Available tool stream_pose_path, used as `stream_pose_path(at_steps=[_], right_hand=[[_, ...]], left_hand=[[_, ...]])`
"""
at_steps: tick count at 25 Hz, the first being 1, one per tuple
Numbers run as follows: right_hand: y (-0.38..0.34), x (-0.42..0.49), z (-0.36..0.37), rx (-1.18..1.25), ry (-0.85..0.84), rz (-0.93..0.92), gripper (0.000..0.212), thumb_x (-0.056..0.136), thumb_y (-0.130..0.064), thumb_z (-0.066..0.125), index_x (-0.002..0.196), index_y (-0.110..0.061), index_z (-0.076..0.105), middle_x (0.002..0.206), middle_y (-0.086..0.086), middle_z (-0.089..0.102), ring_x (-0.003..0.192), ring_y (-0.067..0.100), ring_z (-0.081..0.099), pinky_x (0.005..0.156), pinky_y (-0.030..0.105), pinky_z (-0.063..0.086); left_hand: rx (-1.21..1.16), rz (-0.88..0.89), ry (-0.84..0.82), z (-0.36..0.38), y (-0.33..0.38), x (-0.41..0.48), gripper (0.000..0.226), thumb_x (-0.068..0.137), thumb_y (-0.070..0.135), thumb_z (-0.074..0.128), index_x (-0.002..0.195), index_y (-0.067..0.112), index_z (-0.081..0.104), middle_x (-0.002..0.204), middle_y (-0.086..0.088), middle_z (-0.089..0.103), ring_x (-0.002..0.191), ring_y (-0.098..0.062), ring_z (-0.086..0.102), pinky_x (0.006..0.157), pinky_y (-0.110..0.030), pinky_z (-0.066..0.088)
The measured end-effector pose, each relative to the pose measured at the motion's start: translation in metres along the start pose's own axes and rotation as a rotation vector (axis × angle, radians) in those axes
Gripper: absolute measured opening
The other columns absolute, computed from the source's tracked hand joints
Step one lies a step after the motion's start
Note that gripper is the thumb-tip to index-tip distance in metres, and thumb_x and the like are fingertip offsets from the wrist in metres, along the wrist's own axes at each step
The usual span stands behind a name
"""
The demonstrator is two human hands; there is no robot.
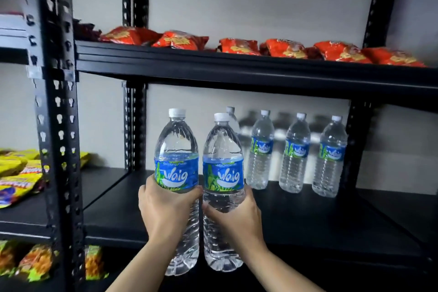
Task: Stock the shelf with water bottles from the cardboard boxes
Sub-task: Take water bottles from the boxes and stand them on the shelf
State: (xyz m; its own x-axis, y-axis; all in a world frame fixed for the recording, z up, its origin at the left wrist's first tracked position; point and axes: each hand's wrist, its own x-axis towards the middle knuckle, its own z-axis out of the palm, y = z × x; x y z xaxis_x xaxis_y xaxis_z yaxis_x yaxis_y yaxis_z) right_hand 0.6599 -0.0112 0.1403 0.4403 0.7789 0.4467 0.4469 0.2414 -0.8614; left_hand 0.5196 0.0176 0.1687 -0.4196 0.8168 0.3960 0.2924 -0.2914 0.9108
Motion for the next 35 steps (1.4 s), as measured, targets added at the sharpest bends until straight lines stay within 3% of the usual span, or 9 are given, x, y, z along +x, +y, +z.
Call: stream_pose_path(at_steps=[4,10,15,20,26,29,33,35], right_hand=[[-0.006,0.041,0.038,0.023,-0.040,-0.025,0.076,0.048,-0.052,0.087,0.112,-0.031,0.052,0.101,-0.013,0.068,0.097,0.005,0.065,0.083,0.029,0.054],[0.000,0.098,0.098,0.021,-0.046,-0.084,0.081,0.048,-0.060,0.085,0.116,-0.029,0.055,0.096,-0.014,0.072,0.090,-0.002,0.067,0.080,0.028,0.056],[0.020,0.142,0.148,0.068,-0.036,-0.054,0.087,0.045,-0.061,0.085,0.120,-0.030,0.053,0.105,-0.015,0.069,0.094,0.004,0.066,0.084,0.032,0.056],[0.026,0.192,0.177,0.100,0.013,-0.108,0.079,0.054,-0.031,0.090,0.119,-0.026,0.046,0.111,-0.005,0.066,0.100,0.014,0.063,0.087,0.030,0.052],[0.053,0.220,0.206,0.118,0.015,-0.072,0.076,0.055,-0.023,0.094,0.108,-0.029,0.039,0.101,-0.010,0.059,0.091,0.010,0.057,0.079,0.018,0.042],[0.067,0.224,0.215,0.155,0.048,-0.063,0.077,0.053,-0.022,0.094,0.108,-0.027,0.041,0.103,-0.008,0.061,0.092,0.012,0.058,0.081,0.021,0.045],[0.078,0.230,0.230,0.147,0.094,-0.082,0.083,0.048,-0.028,0.091,0.118,-0.020,0.047,0.110,-0.001,0.063,0.099,0.017,0.062,0.087,0.032,0.053],[0.082,0.235,0.231,0.148,0.108,-0.072,0.085,0.048,-0.026,0.091,0.120,-0.017,0.047,0.111,0.000,0.062,0.098,0.016,0.062,0.085,0.030,0.052]], left_hand=[[0.029,0.038,0.049,0.007,-0.005,0.053,0.069,0.046,0.044,0.090,0.100,0.017,0.058,0.097,-0.002,0.058,0.090,-0.015,0.046,0.081,-0.032,0.043],[0.023,0.076,0.083,0.022,-0.018,0.116,0.071,0.051,0.038,0.092,0.107,0.013,0.056,0.104,-0.007,0.058,0.104,-0.026,0.054,0.091,-0.040,0.046],[0.000,0.054,0.095,0.041,-0.029,0.149,0.076,0.054,0.032,0.094,0.114,0.010,0.053,0.112,-0.011,0.054,0.111,-0.030,0.050,0.096,-0.041,0.043],[-0.052,0.128,0.099,0.058,-0.036,0.173,0.078,0.055,0.030,0.094,0.120,0.014,0.052,0.116,-0.008,0.053,0.116,-0.028,0.048,0.094,-0.034,0.039],[0.016,0.163,0.151,0.063,-0.040,0.192,0.073,0.055,0.033,0.090,0.116,0.015,0.053,0.116,-0.007,0.055,0.110,-0.025,0.050,0.082,-0.028,0.036],[0.022,0.166,0.188,0.062,-0.049,0.196,0.070,0.054,0.034,0.089,0.112,0.014,0.054,0.110,-0.007,0.056,0.101,-0.025,0.052,0.081,-0.030,0.040],[0.017,0.120,0.226,0.060,-0.058,0.206,0.073,0.053,0.035,0.088,0.113,0.013,0.053,0.109,-0.008,0.057,0.106,-0.029,0.054,0.087,-0.036,0.047],[0.023,0.113,0.233,0.059,-0.060,0.209,0.075,0.051,0.037,0.089,0.112,0.012,0.053,0.108,-0.010,0.059,0.105,-0.031,0.056,0.089,-0.040,0.050]])
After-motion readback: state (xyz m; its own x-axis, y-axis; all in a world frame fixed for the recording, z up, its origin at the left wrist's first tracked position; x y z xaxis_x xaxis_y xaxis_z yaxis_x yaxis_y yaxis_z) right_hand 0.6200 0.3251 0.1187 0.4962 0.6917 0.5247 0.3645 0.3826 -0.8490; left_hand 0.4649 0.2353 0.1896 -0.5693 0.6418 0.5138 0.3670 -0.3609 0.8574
